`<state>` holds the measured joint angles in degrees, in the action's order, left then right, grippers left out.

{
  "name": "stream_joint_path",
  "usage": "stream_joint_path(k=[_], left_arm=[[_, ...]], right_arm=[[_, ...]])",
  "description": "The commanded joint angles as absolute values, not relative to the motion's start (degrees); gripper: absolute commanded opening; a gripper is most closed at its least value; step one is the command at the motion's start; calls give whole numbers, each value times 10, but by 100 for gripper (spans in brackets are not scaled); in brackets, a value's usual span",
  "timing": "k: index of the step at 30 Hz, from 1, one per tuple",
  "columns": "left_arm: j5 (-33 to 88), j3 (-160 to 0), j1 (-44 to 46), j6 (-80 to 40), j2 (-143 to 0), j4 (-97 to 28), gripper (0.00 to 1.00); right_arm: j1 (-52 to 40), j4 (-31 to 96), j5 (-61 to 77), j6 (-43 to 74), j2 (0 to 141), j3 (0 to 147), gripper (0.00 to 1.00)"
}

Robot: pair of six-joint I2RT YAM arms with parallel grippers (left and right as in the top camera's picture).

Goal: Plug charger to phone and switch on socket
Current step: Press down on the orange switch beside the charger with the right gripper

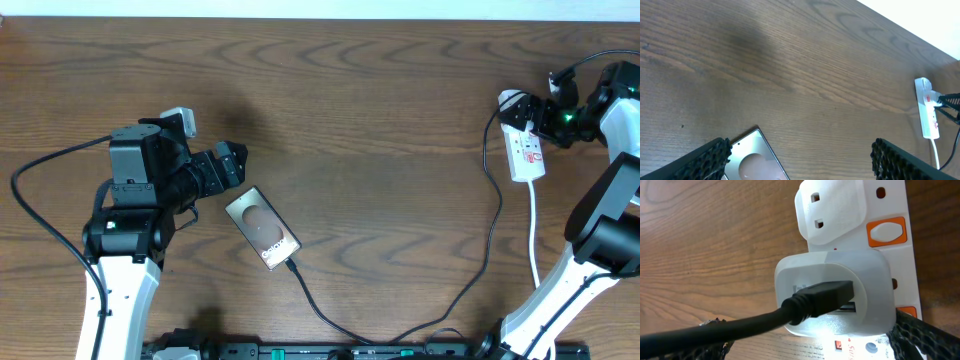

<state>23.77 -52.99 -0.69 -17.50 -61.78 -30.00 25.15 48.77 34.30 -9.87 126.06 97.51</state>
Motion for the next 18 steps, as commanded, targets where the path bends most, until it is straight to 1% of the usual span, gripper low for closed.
stream_joint_path(k=[1, 12, 14, 18], left_arm=[[233, -536, -9, -163, -617, -299, 92], [233, -536, -9, -163, -617, -299, 92], [233, -536, -9, -163, -617, -299, 92], [233, -536, -9, -163, -617, -299, 92]], right_arm=[[229, 500, 397, -86, 1267, 963, 99], [228, 457, 437, -77, 1267, 906, 99], [227, 456, 425, -74, 1267, 905, 96], [239, 479, 366, -58, 1266, 923, 98]])
